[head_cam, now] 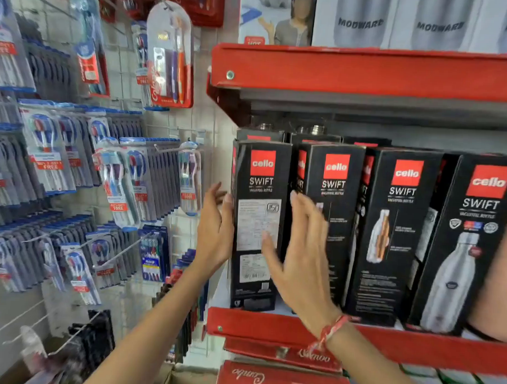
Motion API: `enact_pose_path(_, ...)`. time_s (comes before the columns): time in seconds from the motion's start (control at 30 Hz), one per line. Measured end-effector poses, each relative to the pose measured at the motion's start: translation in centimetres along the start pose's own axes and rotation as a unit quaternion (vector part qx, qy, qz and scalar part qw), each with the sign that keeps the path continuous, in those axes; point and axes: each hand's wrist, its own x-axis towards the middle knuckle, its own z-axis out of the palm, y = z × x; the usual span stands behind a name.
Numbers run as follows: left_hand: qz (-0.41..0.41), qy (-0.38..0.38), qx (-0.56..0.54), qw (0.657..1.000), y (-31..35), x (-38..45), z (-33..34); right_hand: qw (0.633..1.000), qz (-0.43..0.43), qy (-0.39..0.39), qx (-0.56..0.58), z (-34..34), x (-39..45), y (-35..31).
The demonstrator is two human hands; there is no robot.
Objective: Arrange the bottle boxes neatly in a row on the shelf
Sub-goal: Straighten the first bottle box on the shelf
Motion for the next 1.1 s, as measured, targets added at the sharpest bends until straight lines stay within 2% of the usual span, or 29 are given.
enact_pose_path(0.07, -0.100, -0.086, -0.028, 0.991, -1.3, -0.4, 0.1, 0.995, 0.063, -0.076, 0.013, 1.6, -1.6, -0.8)
enact_pose_path(0.13, -0.167, -0.167, -0.072, 0.969, -3.4, -0.9, -0.1, 0.977, 0.123, -0.172, 0.000, 3.0, -3.4, -1.8)
enact_pose_path(0.2, -0.194, -0.182, -0.095, 0.959, -4.1, -0.9, -0.2, 0.972, 0.134, -0.191, -0.032, 3.9, -3.5, -2.1)
enact_pose_path(0.33, -0.134, -0.178, -0.120, 0.968, -0.5, -0.3, -2.7, 0.979, 0.112, -0.168, -0.015, 3.2, -0.6, -2.3)
enact_pose_path(0.4, -0.104, -0.184, -0.130, 0.969, 0.6, 0.0, -4.2, 0.981, 0.088, -0.171, 0.036, 2.2, 0.4, -2.0)
enact_pose_path(0.5, -0.043, -0.207, -0.128, 0.969, 1.2, 0.1, -5.8, 0.952, 0.098, -0.223, 0.186, 0.6, 1.4, -1.0)
enact_pose_path(0.57, -0.008, -0.200, -0.106, 0.974, 0.9, -0.4, -5.9, 0.940, 0.097, -0.246, 0.214, 0.3, 1.9, -0.5)
enact_pose_path(0.77, 0.005, -0.114, -0.045, 0.992, 0.0, -2.2, -3.4, 0.942, 0.132, -0.248, 0.185, 1.3, 3.1, -0.2)
enact_pose_path(1.1, -0.020, -0.115, -0.013, 0.993, -1.5, -3.1, -1.6, 0.944, 0.165, -0.246, 0.142, 2.5, 1.6, 1.6)
